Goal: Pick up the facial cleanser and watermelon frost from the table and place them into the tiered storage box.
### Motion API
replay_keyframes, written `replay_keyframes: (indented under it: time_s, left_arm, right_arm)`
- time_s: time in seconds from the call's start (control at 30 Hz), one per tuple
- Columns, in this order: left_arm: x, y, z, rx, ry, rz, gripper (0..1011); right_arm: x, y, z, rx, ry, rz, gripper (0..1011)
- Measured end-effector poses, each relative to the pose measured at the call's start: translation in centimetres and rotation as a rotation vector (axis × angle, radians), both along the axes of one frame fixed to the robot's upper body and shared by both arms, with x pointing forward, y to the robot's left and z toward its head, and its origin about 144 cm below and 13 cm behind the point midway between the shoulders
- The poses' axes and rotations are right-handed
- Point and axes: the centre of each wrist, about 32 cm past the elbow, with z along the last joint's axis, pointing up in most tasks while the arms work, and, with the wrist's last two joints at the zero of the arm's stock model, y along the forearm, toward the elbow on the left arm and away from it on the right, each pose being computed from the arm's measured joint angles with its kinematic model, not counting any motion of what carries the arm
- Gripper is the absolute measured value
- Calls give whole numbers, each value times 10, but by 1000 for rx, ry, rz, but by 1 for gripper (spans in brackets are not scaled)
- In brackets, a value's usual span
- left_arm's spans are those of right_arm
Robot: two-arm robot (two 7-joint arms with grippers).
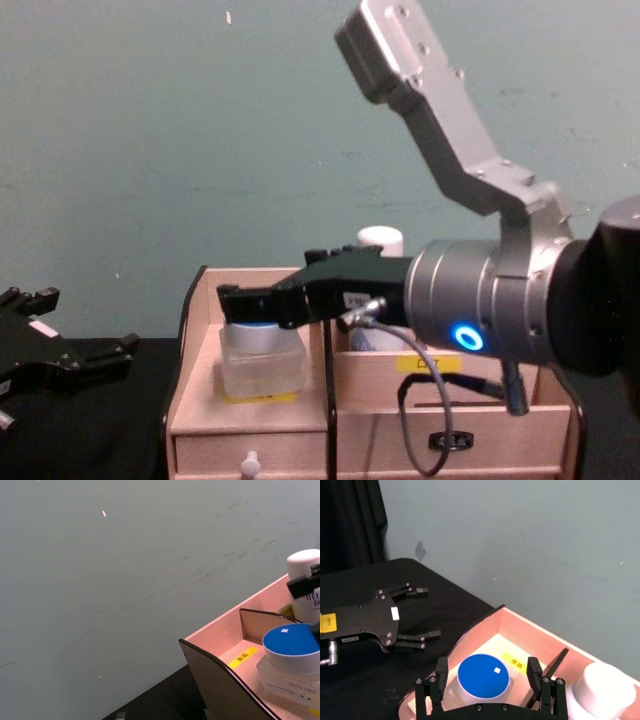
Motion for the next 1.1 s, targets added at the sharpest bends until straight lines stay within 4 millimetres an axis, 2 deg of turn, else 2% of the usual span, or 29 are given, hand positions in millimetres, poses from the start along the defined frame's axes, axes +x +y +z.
replay_keyframes:
  time_s: [0.3, 0.57, 0.83, 0.87, 0.9, 1.1]
  left_arm:
    - [0, 0, 0, 0, 0, 0, 1010]
    - [0, 0, 0, 0, 0, 0, 1009]
    - [0, 0, 0, 0, 0, 0, 1010]
    - [0, 0, 0, 0, 0, 0, 1010]
    - [0, 0, 0, 0, 0, 0, 1010]
    - [0, 0, 0, 0, 0, 0, 1010]
  right_arm:
    - [-21, -15, 17, 1, -151, -22, 1000]
    - [-43, -50, 33, 12, -293, -155, 1000]
    - [-56, -95, 34, 20, -338, -317, 1000]
    - [-56, -95, 34, 20, -338, -317, 1000]
    - [-59, -105, 32, 21, -343, -355, 1000]
    - [-61, -124, 25, 18, -340, -440, 1000]
